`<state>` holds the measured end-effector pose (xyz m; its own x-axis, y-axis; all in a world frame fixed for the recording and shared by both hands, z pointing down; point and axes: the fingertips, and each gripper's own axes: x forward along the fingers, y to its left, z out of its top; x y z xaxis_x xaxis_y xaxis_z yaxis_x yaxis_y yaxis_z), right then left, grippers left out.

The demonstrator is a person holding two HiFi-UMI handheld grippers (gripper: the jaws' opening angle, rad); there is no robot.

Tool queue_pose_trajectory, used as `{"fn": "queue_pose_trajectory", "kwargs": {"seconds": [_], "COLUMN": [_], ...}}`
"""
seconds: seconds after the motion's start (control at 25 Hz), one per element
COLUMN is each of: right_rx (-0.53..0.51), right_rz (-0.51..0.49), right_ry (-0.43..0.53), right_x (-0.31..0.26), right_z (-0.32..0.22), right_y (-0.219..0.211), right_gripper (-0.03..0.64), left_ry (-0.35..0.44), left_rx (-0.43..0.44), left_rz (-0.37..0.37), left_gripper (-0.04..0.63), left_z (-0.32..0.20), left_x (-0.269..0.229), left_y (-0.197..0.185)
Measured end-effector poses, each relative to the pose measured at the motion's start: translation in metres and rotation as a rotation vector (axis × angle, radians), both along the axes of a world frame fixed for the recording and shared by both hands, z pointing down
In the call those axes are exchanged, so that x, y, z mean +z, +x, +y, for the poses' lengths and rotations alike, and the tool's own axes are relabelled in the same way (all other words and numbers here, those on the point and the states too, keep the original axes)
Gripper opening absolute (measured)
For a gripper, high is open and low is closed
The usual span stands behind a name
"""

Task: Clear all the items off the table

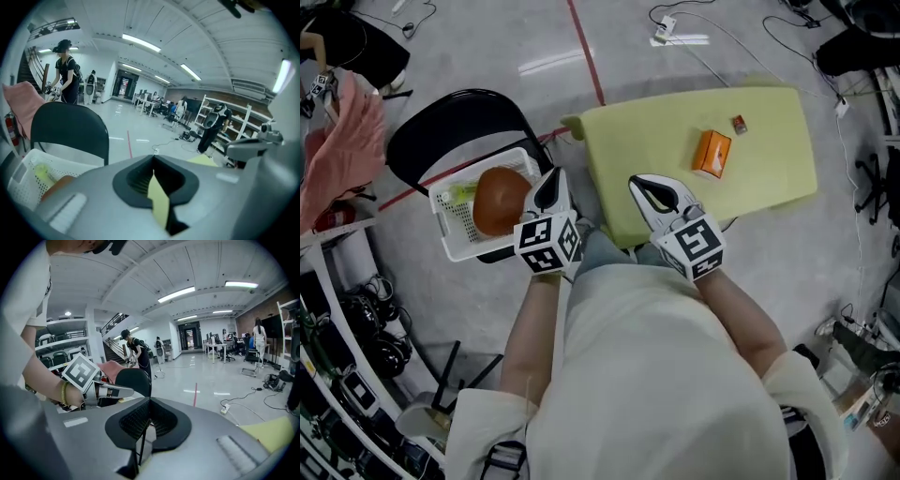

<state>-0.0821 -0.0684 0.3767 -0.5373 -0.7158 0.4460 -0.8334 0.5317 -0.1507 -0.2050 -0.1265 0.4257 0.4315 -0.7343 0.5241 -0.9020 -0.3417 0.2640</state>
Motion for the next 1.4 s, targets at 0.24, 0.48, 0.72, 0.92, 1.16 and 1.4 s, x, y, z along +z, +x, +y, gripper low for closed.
{"fn": "queue_pose_trajectory", "kwargs": {"seconds": [0.24, 0.48, 0.72, 0.92, 1.16, 1.4], "right_rx": [0.093, 0.185, 0.272, 0.337, 0.399, 0.45], "right_rz": [-0.019, -0.021, -0.015, -0.01, -0.015, -0.03], "right_ry": [-0.023, -0.038, -0.06, -0.085, -0.123, -0.15], "right_x": [0.009, 0.018, 0.034, 0.052, 0.078, 0.102], "right_z": [0.012, 0.022, 0.034, 0.042, 0.051, 0.058], "right_y": [0.072, 0.14, 0.207, 0.258, 0.306, 0.34], "right_gripper": [-0.006, -0.006, -0.006, -0.006, -0.006, -0.006], "left_ry": [-0.026, -0.048, -0.081, -0.119, -0.173, -0.228], "left_rx": [0.123, 0.267, 0.355, 0.413, 0.439, 0.457], "left_rz": [0.001, 0.046, 0.025, -0.006, -0.025, -0.092], "left_gripper": [0.009, 0.011, 0.011, 0.011, 0.057, 0.205], "left_z": [0.005, 0.016, 0.026, 0.036, 0.047, 0.056], "left_x": [0.007, 0.013, 0.039, 0.071, 0.114, 0.166], "left_y": [0.092, 0.182, 0.26, 0.317, 0.365, 0.4]}}
